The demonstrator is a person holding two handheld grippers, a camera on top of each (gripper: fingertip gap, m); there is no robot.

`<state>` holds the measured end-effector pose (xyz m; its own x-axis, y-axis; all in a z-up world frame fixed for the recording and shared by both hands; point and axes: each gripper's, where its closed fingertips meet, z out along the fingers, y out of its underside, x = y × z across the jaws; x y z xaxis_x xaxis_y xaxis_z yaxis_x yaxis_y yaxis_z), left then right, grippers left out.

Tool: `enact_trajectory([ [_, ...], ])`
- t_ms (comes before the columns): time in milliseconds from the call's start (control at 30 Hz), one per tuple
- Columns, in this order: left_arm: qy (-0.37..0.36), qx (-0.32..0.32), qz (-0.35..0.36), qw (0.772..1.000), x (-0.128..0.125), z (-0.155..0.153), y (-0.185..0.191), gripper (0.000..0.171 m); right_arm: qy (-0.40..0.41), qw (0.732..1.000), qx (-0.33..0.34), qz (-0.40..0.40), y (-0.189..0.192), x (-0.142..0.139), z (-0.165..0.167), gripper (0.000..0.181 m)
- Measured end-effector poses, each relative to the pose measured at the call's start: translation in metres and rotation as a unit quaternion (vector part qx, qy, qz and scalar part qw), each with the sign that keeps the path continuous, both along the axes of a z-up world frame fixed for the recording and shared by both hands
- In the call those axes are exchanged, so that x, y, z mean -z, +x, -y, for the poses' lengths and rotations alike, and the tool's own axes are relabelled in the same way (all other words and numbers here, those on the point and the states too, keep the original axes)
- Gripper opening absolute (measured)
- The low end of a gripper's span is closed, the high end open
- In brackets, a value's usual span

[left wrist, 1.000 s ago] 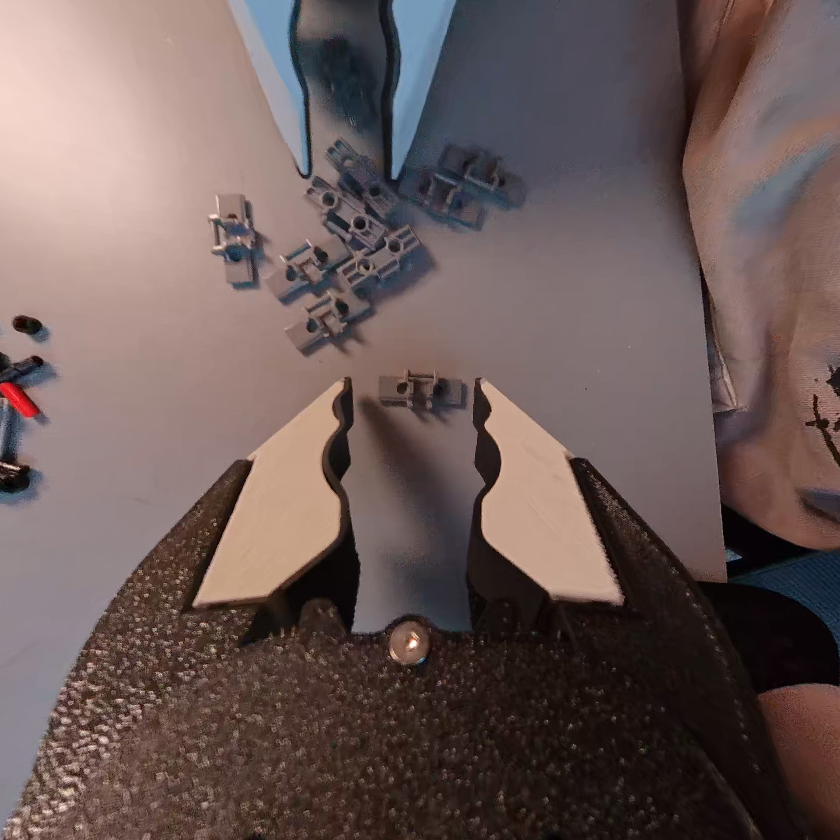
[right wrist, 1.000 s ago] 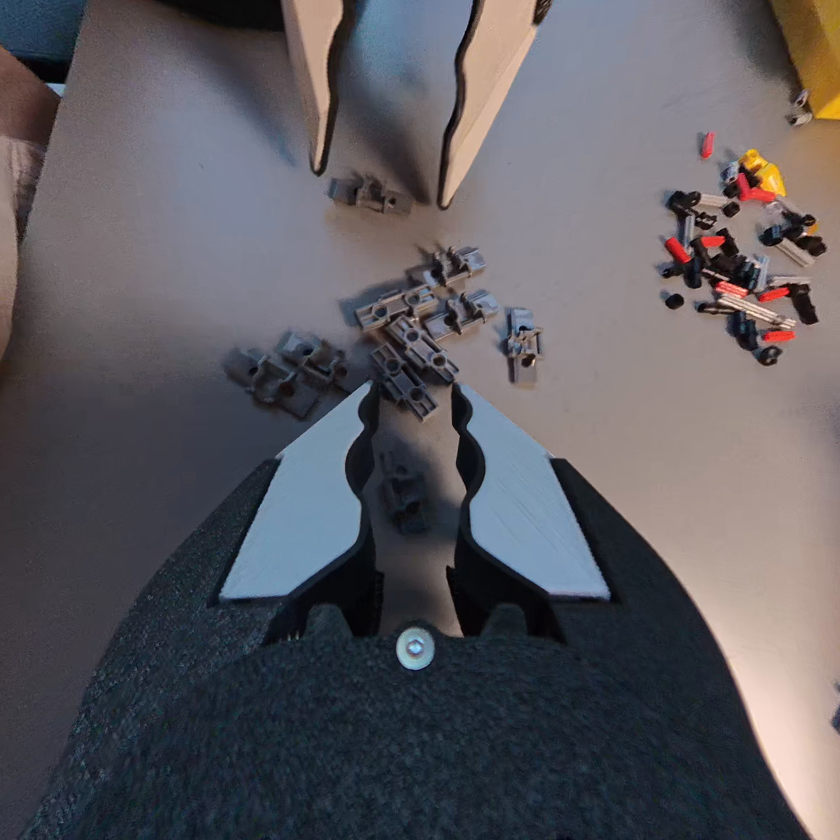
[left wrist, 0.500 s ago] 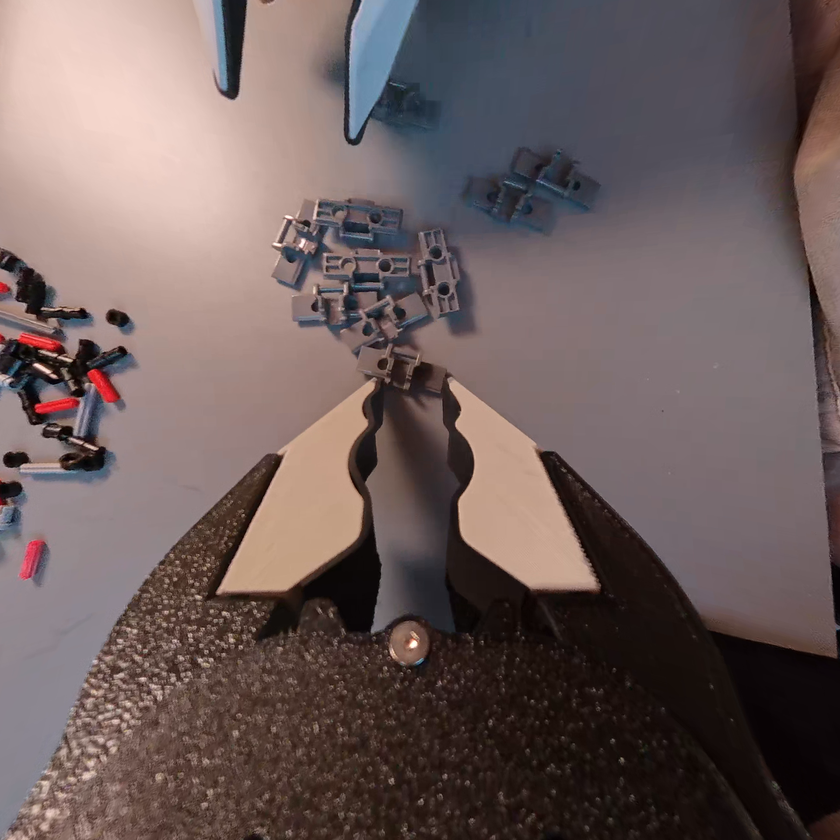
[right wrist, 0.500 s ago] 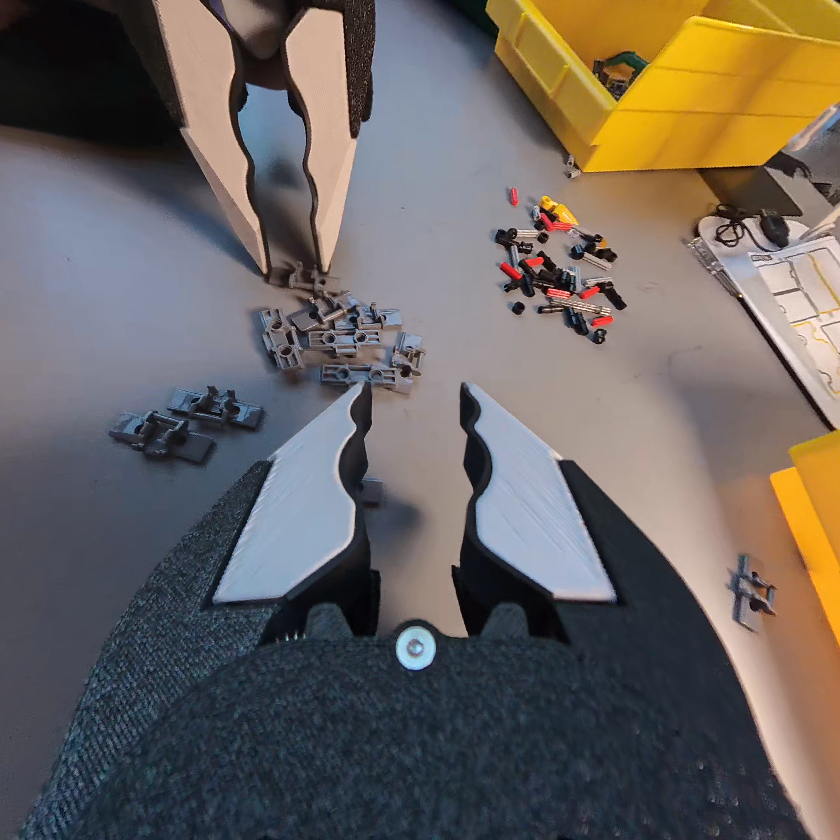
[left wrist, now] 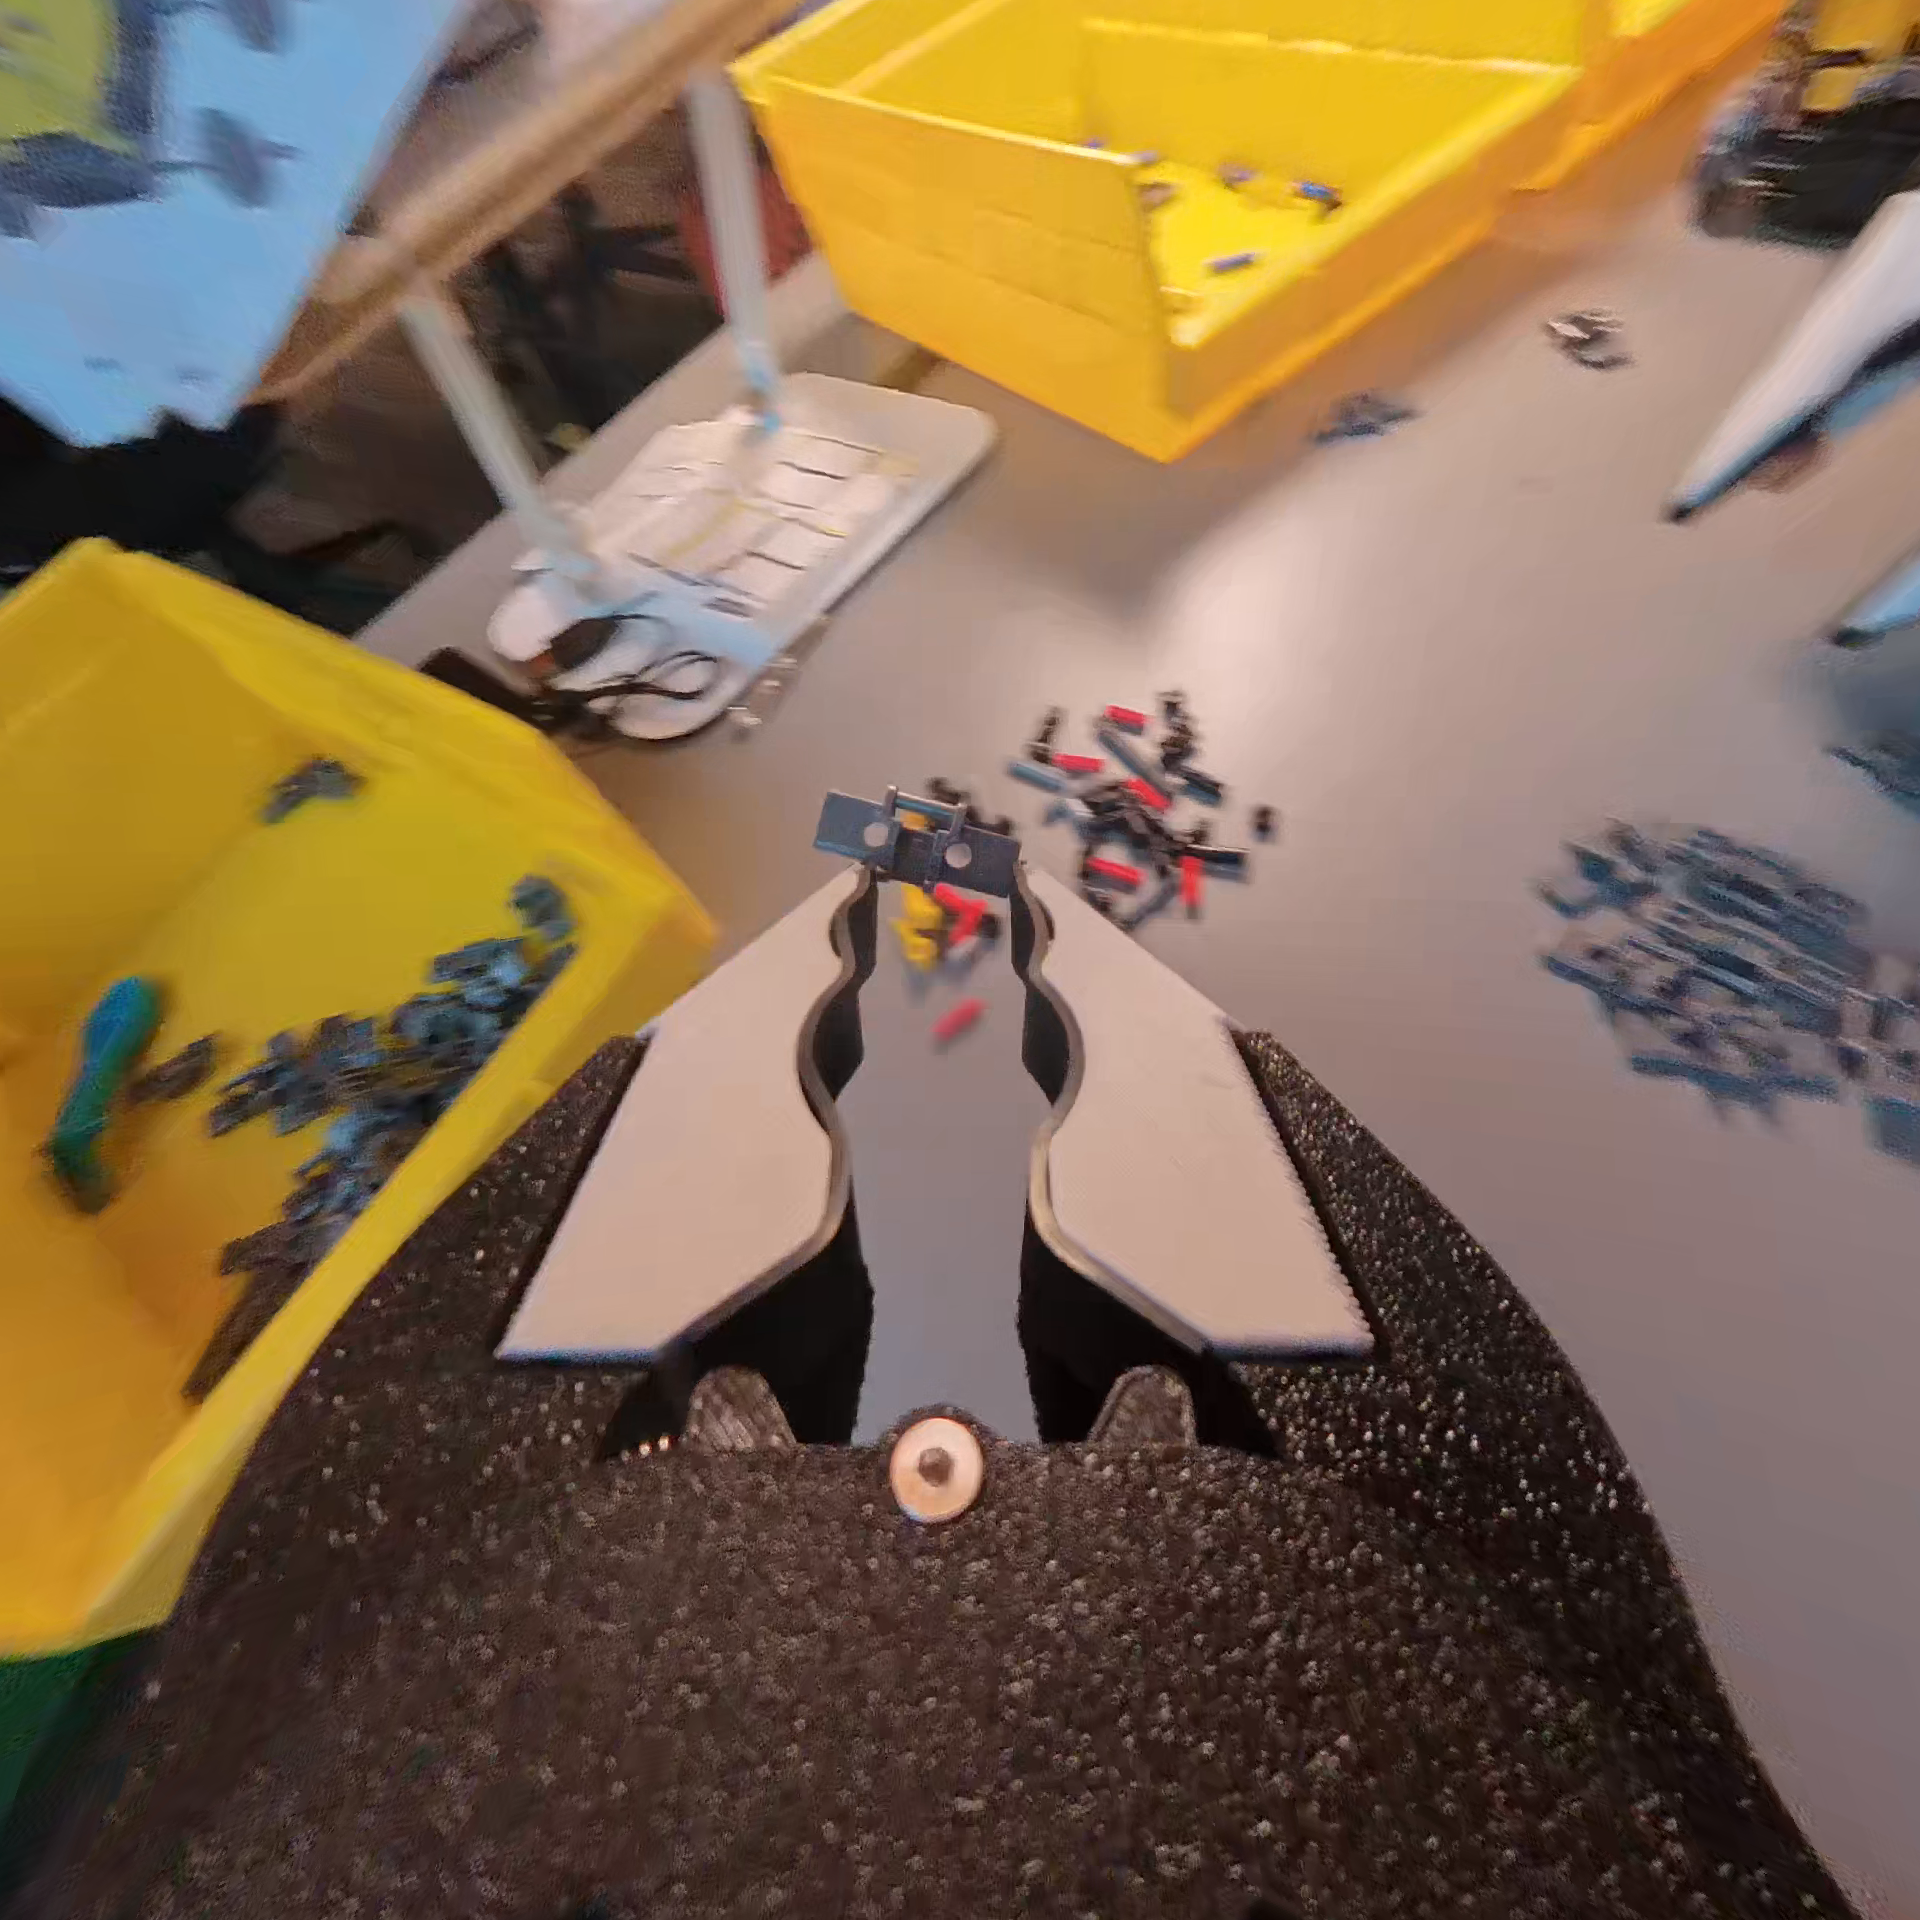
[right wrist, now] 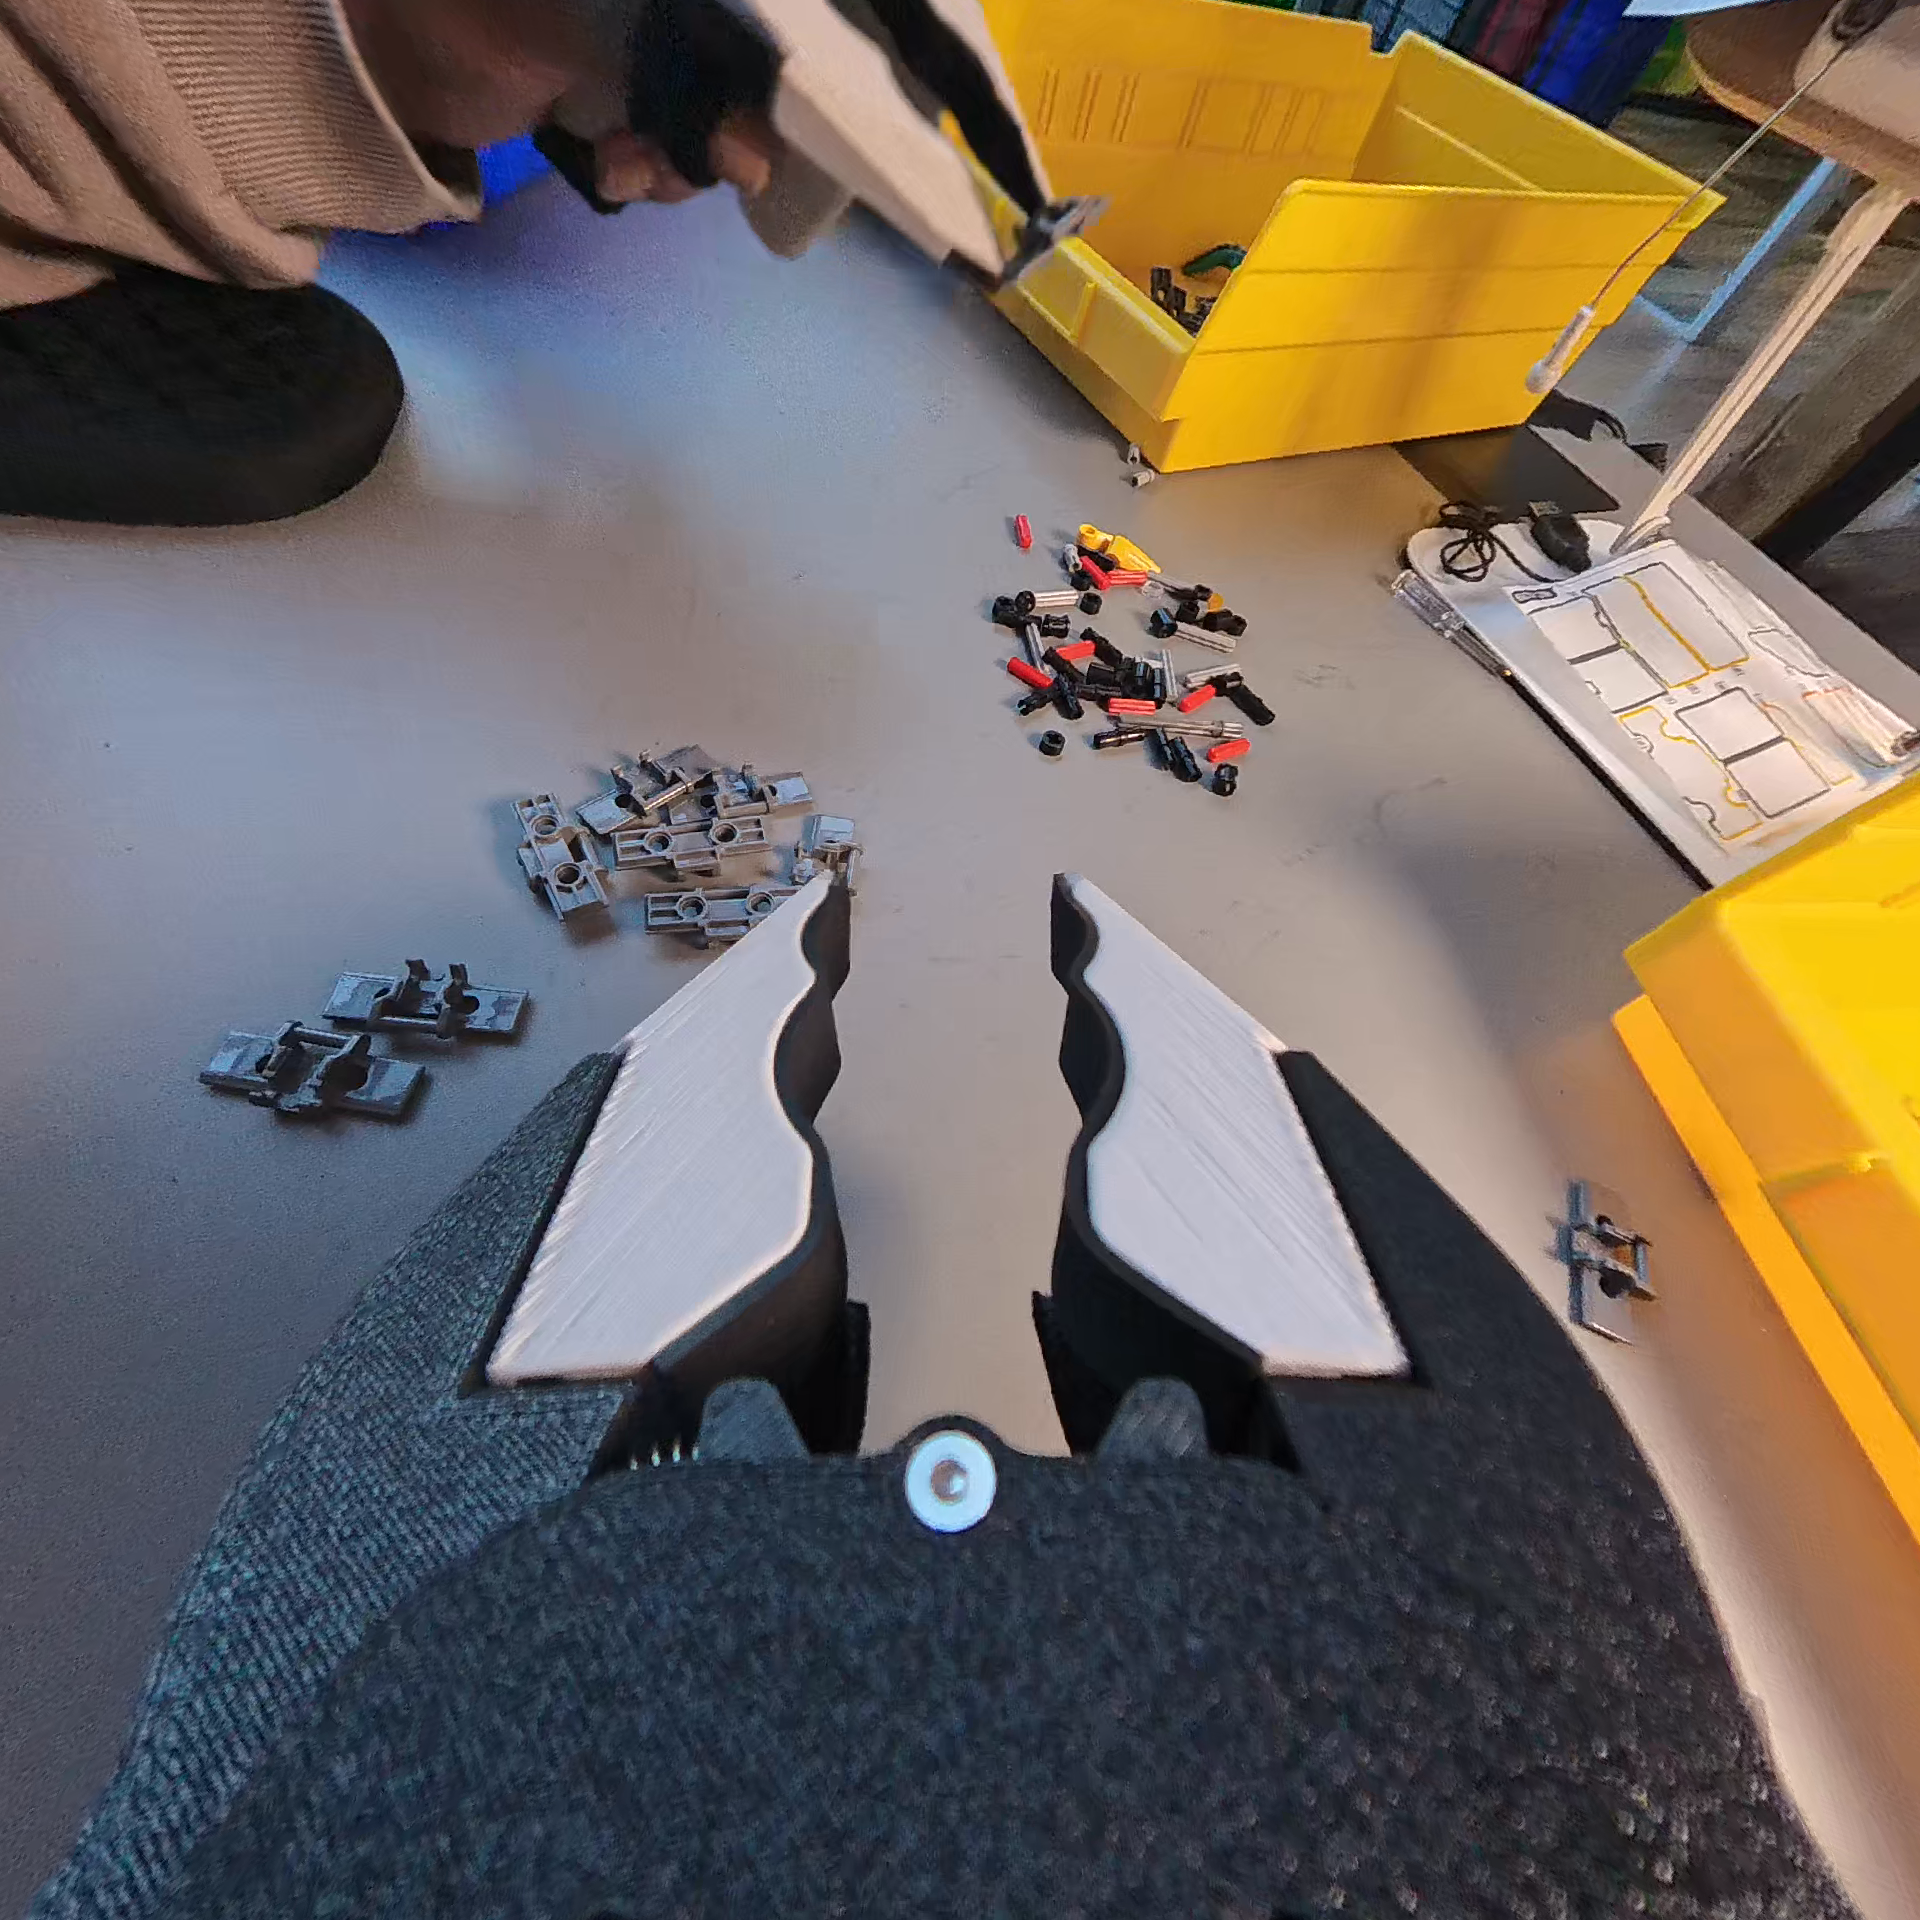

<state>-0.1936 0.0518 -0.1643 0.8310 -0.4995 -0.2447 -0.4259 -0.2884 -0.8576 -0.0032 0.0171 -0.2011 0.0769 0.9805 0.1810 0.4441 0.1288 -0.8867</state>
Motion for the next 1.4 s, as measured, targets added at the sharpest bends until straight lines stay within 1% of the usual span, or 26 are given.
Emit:
enact_trajectory([
  [100,0.029,-0.104,-0.011,0.994,-0.016,-0.034,-0.05,0.025,-0.004,1.0,0.002,-0.002,0.001,0.0,-0.001,0.037],
  [200,0.022,-0.191,-0.024,0.981,-0.012,-0.06,-0.096,0.025,0.002,1.0,0.002,-0.002,0.001,0.0,-0.001,0.037],
  [233,0.013,-0.216,-0.03,0.976,-0.007,-0.066,-0.109,0.025,0.004,1.0,0.0,-0.002,0.001,0.0,0.0,0.037],
  [267,-0.001,-0.237,-0.028,0.971,0.0,-0.069,-0.119,0.025,0.003,1.0,-0.001,-0.003,0.001,-0.001,0.0,0.037],
  [300,-0.004,-0.248,-0.015,0.969,0.002,-0.072,-0.123,0.028,0.001,1.0,-0.004,-0.005,0.001,-0.002,0.001,0.037],
  [333,0.001,-0.241,0.004,0.97,0.001,-0.072,-0.12,0.034,-0.001,1.0,-0.01,-0.005,0.002,-0.002,0.003,0.038],
  [367,0.001,-0.22,0.021,0.975,-0.001,-0.07,-0.11,0.038,-0.002,1.0,-0.015,-0.003,0.003,-0.002,0.005,0.04],
  [400,-0.002,-0.183,0.034,0.983,-0.004,-0.066,-0.094,0.042,-0.001,1.0,-0.021,-0.002,0.003,-0.001,0.006,0.042],
  [433,-0.012,-0.125,0.045,0.991,-0.007,-0.059,-0.069,0.042,-0.002,1.0,-0.025,0.0,0.004,-0.001,0.008,0.044],
  [467,-0.033,-0.052,0.059,0.996,-0.006,-0.046,-0.038,0.041,-0.004,1.0,-0.027,0.001,0.004,0.0,0.008,0.045],
  [500,-0.06,0.024,0.073,0.995,-0.004,-0.03,-0.006,0.042,-0.006,1.0,-0.028,0.001,0.004,0.0,0.009,0.045],
  [533,-0.085,0.094,0.078,0.989,0.001,-0.011,0.024,0.043,-0.009,0.999,-0.031,0.002,0.003,0.001,0.009,0.046],
  [600,-0.113,0.206,0.051,0.971,0.016,0.027,0.07,0.043,-0.017,0.999,-0.037,0.004,0.003,0.004,0.012,0.047],
  [667,-0.154,0.278,0.017,0.948,0.036,0.058,0.099,0.044,-0.017,0.999,-0.041,0.01,0.002,0.007,0.014,0.047],
  [733,-0.188,0.313,-0.013,0.931,0.052,0.078,0.114,0.047,-0.017,0.999,-0.043,0.017,0.002,0.01,0.014,0.047],
  [833,-0.218,0.36,-0.029,0.907,0.066,0.098,0.131,0.052,-0.017,0.999,-0.042,0.019,0.002,0.011,0.014,0.047],
  [967,-0.218,0.372,-0.063,0.9,0.085,0.099,0.137,0.061,-0.021,0.999,-0.042,0.022,0.001,0.014,0.014,0.047],
  [1033,-0.217,0.376,-0.069,0.898,0.091,0.097,0.139,0.062,-0.022,0.999,-0.044,0.023,0.001,0.014,0.015,0.047],
  [1100,-0.218,0.378,-0.069,0.897,0.093,0.097,0.14,0.056,-0.022,0.998,-0.045,0.024,0.001,0.015,0.015,0.047],
  [1167,-0.216,0.378,-0.072,0.897,0.093,0.097,0.14,0.045,-0.021,0.998,-0.045,0.025,0.002,0.015,0.015,0.047],
  [1200,-0.214,0.376,-0.077,0.898,0.093,0.096,0.139,0.035,-0.022,0.998,-0.044,0.025,0.002,0.015,0.015,0.047],
  [1300,-0.215,0.372,-0.083,0.899,0.093,0.096,0.136,0.024,-0.023,0.998,-0.044,0.026,0.002,0.016,0.014,0.047],
  [1333,-0.214,0.37,-0.085,0.9,0.093,0.096,0.134,0.017,-0.023,0.998,-0.044,0.026,0.002,0.016,0.014,0.047],
  [1400,-0.219,0.368,-0.085,0.9,0.093,0.096,0.132,0.016,-0.023,0.998,-0.044,0.027,0.002,0.016,0.014,0.047],
])
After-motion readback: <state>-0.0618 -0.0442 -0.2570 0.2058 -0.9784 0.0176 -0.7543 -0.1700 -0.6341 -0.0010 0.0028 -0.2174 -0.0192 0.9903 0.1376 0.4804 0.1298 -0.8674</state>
